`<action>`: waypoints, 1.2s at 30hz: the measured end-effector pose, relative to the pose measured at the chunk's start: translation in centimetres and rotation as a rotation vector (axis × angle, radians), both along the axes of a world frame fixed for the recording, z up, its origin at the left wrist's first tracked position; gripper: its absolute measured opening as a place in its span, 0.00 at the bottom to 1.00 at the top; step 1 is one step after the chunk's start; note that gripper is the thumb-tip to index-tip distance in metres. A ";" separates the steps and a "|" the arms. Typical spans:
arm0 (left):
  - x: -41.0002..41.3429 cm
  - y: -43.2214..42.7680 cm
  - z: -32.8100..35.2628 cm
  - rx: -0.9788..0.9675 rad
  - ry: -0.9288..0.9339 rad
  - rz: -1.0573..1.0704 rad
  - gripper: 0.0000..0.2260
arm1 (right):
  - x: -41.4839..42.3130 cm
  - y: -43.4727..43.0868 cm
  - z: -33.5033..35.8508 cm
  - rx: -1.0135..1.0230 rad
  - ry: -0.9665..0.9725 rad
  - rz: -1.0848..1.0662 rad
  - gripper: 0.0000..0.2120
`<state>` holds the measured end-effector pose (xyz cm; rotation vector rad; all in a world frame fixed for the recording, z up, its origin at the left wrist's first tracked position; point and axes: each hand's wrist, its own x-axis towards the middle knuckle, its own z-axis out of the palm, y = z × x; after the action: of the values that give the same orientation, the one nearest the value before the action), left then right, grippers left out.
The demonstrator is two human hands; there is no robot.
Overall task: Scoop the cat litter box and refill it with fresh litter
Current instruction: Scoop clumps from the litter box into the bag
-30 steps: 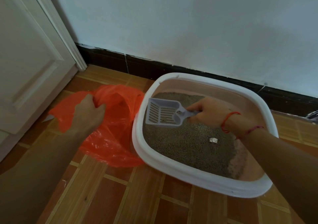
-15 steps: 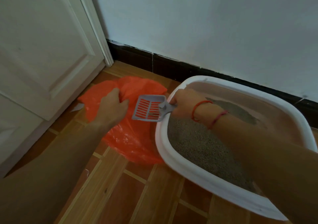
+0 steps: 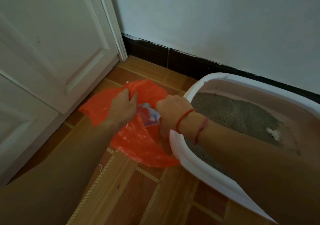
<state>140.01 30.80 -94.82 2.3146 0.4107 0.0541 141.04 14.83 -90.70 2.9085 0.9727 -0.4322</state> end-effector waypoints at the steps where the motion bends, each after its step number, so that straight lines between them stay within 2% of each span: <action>1: -0.1 0.0 -0.2 -0.014 0.007 0.002 0.16 | -0.2 0.0 0.0 0.003 -0.019 0.009 0.08; 11: 0.0 -1.2 0.0 -0.120 0.013 -0.003 0.14 | -0.2 -2.6 -0.7 -0.040 -0.286 -0.014 0.09; 16: 0.1 -1.6 -0.1 -0.060 0.000 -0.001 0.13 | -0.1 -5.7 0.2 -0.007 -0.178 -0.061 0.06; 21: 0.1 -2.0 0.0 -0.050 -0.017 0.016 0.11 | 0.1 -8.7 0.4 0.061 -0.198 -0.132 0.10; 25: 0.0 -1.9 0.6 0.066 -0.034 0.005 0.08 | 0.2 -10.9 1.3 0.100 -0.203 -0.161 0.15; 27: -0.1 -1.8 0.4 0.088 -0.022 -0.011 0.09 | 0.1 -12.4 1.7 0.107 -0.201 -0.171 0.13; 32: -0.7 -3.3 -0.1 0.108 0.006 -0.094 0.09 | 0.1 -17.2 2.1 0.074 -0.171 -0.289 0.11; 36: -1.2 -4.5 -0.5 0.096 0.022 -0.126 0.11 | -0.3 -20.0 1.9 -0.040 -0.193 -0.399 0.10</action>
<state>138.86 26.33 -95.33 2.4322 0.2783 -0.0134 140.74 -5.19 -88.76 3.0310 0.3538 -0.1740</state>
